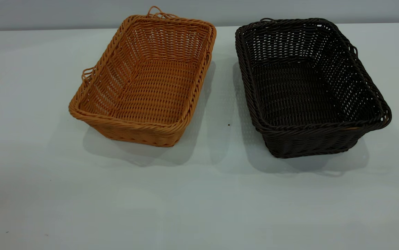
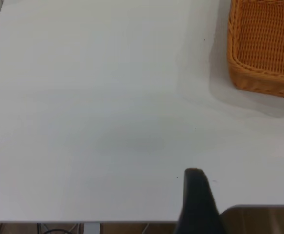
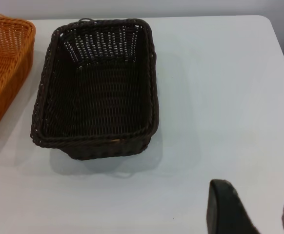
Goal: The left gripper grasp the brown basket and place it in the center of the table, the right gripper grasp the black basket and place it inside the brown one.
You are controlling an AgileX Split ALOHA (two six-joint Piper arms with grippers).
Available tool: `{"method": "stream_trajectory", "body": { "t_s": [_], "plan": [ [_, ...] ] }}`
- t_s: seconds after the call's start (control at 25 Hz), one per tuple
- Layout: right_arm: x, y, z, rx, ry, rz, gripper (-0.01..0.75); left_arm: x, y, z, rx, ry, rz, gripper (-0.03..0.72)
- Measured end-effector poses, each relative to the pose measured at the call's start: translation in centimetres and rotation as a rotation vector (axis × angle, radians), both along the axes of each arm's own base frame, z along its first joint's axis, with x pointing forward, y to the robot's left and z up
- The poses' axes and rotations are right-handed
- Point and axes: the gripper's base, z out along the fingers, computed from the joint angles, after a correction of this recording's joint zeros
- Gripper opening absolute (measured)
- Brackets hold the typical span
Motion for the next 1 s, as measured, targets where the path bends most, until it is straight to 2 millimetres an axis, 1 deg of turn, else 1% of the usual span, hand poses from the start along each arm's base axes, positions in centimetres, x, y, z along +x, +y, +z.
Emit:
{"method": "stream_trajectory", "body": {
  "t_s": [0.36,0.44,0.52,0.6,0.68,0.8,0.84,0.92,1.0],
  "plan": [
    [0.1,0.1,0.0,0.007,0.002,0.004,0.239,0.0,0.0,0.0,0.003,0.000,0.003,0.436],
    [0.6,0.2,0.1,0.022,0.035,0.013,0.253,0.3,0.0,0.1,-0.003,0.024,0.008,0.436],
    [1.6,0.4,0.1,0.034,0.099,0.039,0.291,1.3,0.0,0.5,-0.009,0.088,0.011,0.436],
    [2.9,0.5,0.1,0.044,0.173,0.063,0.358,3.1,0.0,1.1,-0.004,0.165,0.008,0.436],
    [4.5,0.6,-0.1,0.062,0.257,0.075,0.449,5.2,0.0,1.7,-0.001,0.222,0.004,0.436],
    [6.9,0.7,-0.4,0.075,0.345,0.104,0.570,8.8,-0.1,2.3,0.007,0.284,-0.017,0.449],
    [7.6,0.8,-0.5,0.084,0.361,0.119,0.600,10.1,-0.2,2.3,0.011,0.298,-0.031,0.459],
    [9.2,1.0,-0.5,0.117,0.370,0.138,0.624,12.5,-0.4,2.1,0.008,0.321,-0.065,0.482],
    [11.0,1.4,-1.0,0.170,0.409,0.164,0.628,14.7,-0.7,1.7,-0.001,0.324,-0.108,0.506]
  ]
}}
